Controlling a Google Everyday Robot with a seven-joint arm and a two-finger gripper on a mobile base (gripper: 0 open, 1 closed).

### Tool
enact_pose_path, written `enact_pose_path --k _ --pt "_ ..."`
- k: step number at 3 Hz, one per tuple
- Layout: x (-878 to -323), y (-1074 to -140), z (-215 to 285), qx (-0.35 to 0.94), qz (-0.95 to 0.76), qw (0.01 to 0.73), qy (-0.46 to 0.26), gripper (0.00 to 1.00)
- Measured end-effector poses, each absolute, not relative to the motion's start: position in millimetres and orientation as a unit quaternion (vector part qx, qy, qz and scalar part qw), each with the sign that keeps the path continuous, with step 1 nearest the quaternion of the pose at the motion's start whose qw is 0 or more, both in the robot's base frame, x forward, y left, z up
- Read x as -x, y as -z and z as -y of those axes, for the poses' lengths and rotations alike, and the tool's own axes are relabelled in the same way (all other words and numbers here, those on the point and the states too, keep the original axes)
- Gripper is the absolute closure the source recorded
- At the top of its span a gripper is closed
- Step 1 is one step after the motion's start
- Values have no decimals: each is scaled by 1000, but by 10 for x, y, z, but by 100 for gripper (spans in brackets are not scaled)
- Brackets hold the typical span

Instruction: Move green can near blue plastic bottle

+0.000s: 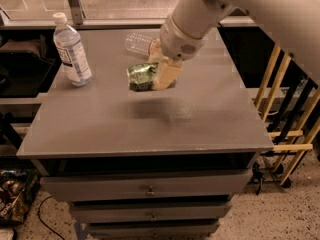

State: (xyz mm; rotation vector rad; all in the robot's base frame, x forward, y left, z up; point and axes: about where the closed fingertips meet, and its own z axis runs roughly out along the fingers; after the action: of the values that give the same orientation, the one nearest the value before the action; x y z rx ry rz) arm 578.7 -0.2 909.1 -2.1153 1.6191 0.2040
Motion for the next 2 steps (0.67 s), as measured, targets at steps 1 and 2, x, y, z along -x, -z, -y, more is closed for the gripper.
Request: enact_pose_path --k 1,2 --pt "-5915 -9044 -630 810 -537 216 -95 100" --pt "-5952 -8968 -942 827 -512 206 -112 100"
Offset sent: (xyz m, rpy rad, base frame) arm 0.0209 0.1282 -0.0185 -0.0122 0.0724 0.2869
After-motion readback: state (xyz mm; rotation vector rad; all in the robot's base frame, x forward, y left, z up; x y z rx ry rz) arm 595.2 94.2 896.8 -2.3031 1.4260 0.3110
